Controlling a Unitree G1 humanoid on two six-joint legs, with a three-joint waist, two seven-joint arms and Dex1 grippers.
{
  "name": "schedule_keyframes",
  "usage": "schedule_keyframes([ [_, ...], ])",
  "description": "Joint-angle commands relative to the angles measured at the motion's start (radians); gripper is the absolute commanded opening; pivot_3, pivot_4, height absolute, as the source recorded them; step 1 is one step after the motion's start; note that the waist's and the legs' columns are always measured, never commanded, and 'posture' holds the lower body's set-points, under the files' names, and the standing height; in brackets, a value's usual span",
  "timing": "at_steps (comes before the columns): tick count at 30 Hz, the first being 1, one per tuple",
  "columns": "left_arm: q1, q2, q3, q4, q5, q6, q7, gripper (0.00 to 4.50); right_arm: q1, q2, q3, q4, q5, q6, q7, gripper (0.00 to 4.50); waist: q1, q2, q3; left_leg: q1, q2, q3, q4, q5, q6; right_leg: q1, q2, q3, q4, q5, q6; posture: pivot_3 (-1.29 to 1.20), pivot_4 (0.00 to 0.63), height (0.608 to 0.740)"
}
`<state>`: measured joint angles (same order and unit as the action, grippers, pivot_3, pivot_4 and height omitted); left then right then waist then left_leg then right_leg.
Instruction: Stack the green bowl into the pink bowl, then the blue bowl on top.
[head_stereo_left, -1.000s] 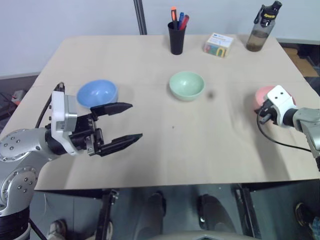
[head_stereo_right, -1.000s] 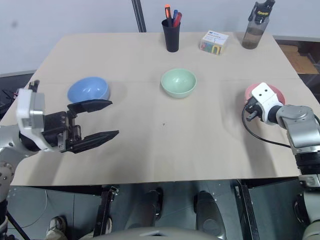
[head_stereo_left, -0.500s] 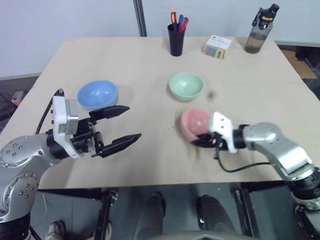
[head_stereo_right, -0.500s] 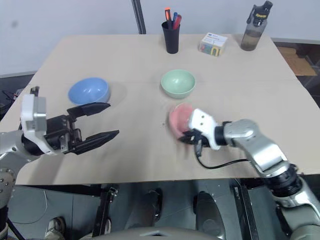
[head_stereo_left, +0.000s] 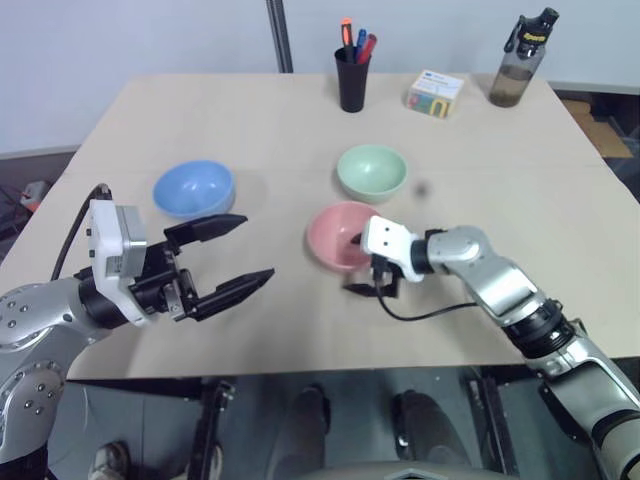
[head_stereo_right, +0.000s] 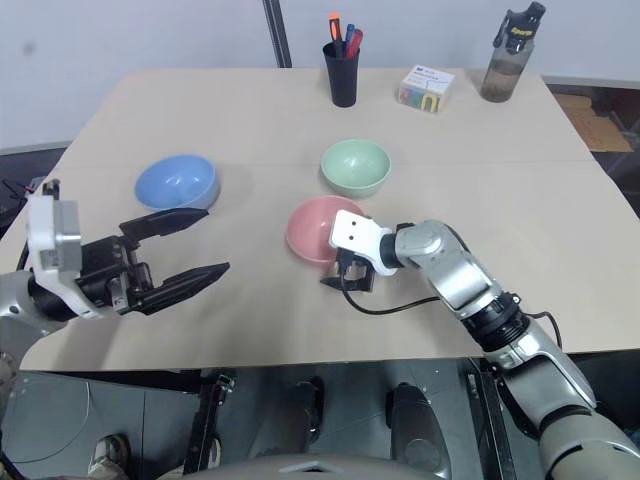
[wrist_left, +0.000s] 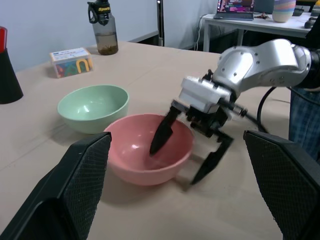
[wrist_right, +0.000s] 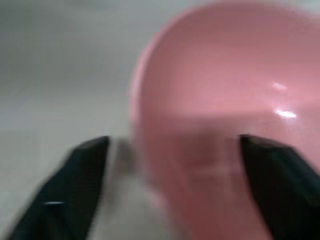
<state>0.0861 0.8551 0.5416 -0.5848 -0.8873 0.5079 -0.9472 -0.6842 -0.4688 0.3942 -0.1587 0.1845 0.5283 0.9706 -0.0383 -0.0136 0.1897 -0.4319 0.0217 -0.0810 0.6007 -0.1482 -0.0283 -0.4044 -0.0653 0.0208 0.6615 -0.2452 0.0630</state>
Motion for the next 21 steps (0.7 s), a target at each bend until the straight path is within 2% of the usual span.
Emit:
schedule_keyframes([
  [1, 0.004, -0.002, 0.035, -0.04, -0.013, -0.015, 0.012, 4.5, -0.058, -0.045, -0.117, -0.074, 0.114, 0.031, 0.083, 4.47, 0.0, -0.001, 0.0, 0.0, 0.0, 0.0, 0.0, 0.0, 0.0, 0.0, 0.0, 0.0, 0.0, 0.0, 0.0, 0.0, 0.15, 0.74],
  [4, 0.012, -0.003, 0.043, -0.044, -0.016, -0.017, 0.015, 4.5, -0.131, -0.081, -0.156, 0.024, 0.083, -0.069, 0.107, 4.47, -0.001, -0.001, 0.0, 0.0, 0.0, 0.001, 0.0, 0.0, 0.0, 0.0, 0.0, 0.001, 0.0, 0.0, 0.001, 0.0, 0.15, 0.74],
  [7, 0.023, -0.007, 0.054, -0.051, -0.025, -0.018, 0.02, 4.5, -0.268, -0.105, -0.051, 0.406, -0.174, -0.463, 0.022, 4.47, -0.006, -0.001, 0.0, 0.001, 0.001, 0.001, 0.0, 0.0, 0.0, 0.0, 0.0, 0.001, 0.0, -0.001, 0.001, 0.0, 0.15, 0.74],
  [11, 0.062, -0.014, 0.108, -0.07, -0.055, -0.009, 0.023, 4.5, -0.432, 0.001, 0.032, 0.878, -0.341, -0.802, -0.077, 4.47, -0.011, -0.002, 0.0, 0.001, 0.001, 0.004, -0.001, 0.0, 0.0, -0.002, 0.001, 0.003, -0.001, 0.001, -0.002, 0.0, 0.15, 0.74],
  [15, 0.104, -0.022, 0.159, -0.099, -0.076, -0.002, 0.045, 4.5, -0.536, 0.106, 0.064, 1.171, -0.436, -0.969, -0.144, 4.47, -0.024, -0.002, 0.001, -0.001, 0.001, 0.005, -0.004, 0.0, 0.0, -0.005, 0.001, 0.005, 0.0, 0.004, 0.001, 0.0, 0.15, 0.74],
  [18, 0.15, -0.033, 0.201, -0.127, -0.087, -0.001, 0.058, 4.5, -0.586, 0.162, 0.069, 1.297, -0.482, -1.022, -0.185, 4.47, -0.029, -0.002, 0.002, -0.002, 0.001, 0.005, -0.005, 0.0, 0.0, -0.005, 0.001, 0.005, -0.001, 0.004, 0.001, 0.0, 0.15, 0.74],
  [20, 0.177, -0.04, 0.227, -0.142, -0.1, 0.0, 0.069, 4.5, -0.608, 0.182, 0.064, 1.344, -0.501, -1.039, -0.201, 3.86, -0.029, -0.002, 0.002, -0.001, 0.001, 0.005, -0.006, 0.0, 0.0, -0.005, 0.001, 0.005, -0.001, 0.004, 0.0, 0.0, 0.15, 0.74],
  [21, 0.189, -0.043, 0.24, -0.149, -0.105, 0.0, 0.073, 4.5, -0.615, 0.187, 0.064, 1.359, -0.511, -1.05, -0.206, 3.76, -0.028, -0.002, 0.002, -0.001, 0.001, 0.005, -0.006, 0.0, 0.0, -0.005, 0.001, 0.005, -0.001, 0.004, 0.0, 0.0, 0.15, 0.74],
])
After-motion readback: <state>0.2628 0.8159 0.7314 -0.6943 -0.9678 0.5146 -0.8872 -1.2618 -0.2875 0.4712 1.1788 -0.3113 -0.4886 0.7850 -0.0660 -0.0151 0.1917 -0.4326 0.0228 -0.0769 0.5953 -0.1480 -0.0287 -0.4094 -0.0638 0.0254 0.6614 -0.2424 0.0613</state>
